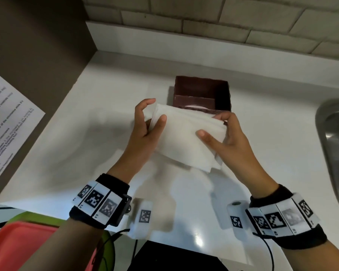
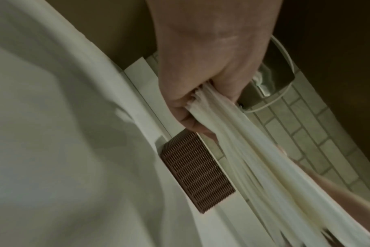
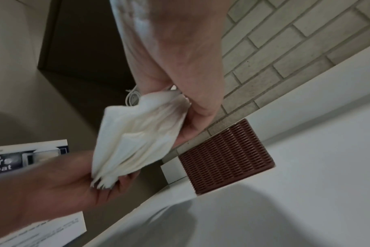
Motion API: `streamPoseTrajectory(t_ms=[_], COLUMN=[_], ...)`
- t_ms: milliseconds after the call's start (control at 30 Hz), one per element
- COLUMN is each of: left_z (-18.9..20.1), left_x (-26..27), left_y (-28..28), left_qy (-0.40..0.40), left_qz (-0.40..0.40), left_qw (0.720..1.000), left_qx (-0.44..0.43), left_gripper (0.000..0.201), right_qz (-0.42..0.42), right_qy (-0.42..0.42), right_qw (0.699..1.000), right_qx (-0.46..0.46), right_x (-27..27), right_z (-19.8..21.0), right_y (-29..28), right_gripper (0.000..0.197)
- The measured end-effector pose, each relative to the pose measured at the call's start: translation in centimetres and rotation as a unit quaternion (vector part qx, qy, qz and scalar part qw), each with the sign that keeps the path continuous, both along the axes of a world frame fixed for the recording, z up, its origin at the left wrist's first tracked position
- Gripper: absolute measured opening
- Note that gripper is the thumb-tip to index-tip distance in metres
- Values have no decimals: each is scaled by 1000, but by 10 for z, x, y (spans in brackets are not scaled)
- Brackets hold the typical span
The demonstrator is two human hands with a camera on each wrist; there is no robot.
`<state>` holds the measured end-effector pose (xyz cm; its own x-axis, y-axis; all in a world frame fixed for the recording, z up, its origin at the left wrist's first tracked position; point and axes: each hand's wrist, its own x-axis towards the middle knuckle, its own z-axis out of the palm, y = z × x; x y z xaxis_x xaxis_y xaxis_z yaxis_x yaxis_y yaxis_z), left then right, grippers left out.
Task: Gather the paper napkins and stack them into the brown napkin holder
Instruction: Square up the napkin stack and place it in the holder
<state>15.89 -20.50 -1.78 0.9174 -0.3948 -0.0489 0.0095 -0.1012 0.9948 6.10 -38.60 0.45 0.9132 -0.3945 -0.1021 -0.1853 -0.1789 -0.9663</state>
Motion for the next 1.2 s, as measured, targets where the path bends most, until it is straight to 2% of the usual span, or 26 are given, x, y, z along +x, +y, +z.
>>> streamPoseTrajectory(t_ms=[67,133,200,233,267,333,400,567,633,767,867,1000,1100,1133,1200], left_z=[3,1,-2,-5,-8,-11,-16,-19,-15,-10,-9,-4,-3,-2,-2], left_x=[1,3,3,2,-2,-14,-24,-29,-34,-44,-43,-45,-40,-40,-42], left_y=[5,6,3,2,0,-5,-8,1,1,-6,-6,-3,4,7,11], left_qy=[67,170,282,322,340,334,313,243,225,209,193,138,108,113,148], left_qz=[-4,30,81,87,74,30,20,33,20,25,58,27,-16,-46,-101], left_qw=[998,983,942,921,913,921,936,963,968,970,972,989,994,992,983], left_qx=[-13,-60,-164,-202,-214,-196,-160,-115,-110,-125,-123,-46,7,24,37], left_gripper=[38,42,51,61,67,59,52,56,58,59,65,70,87,90,87], right_qz=[-9,-35,-85,-108,-120,-106,-63,-76,-46,-5,-43,-25,-82,-87,-83], right_qy=[25,30,15,11,10,25,60,100,122,111,90,101,81,72,57], right_qw=[995,981,965,959,955,955,963,986,989,993,993,993,976,965,953], right_qx=[95,187,248,262,270,277,254,109,68,40,58,61,183,236,286], right_x=[-4,-7,-7,-7,-7,-7,-11,-8,-6,-10,-13,-14,-12,-12,-13], right_z=[-3,-7,-11,-14,-17,-20,-21,-12,-9,-6,-8,-12,-11,-11,-11], right_y=[2,9,21,28,34,45,52,46,47,60,64,66,53,49,46], right_gripper=[39,32,21,19,18,18,25,46,52,51,48,38,43,41,35])
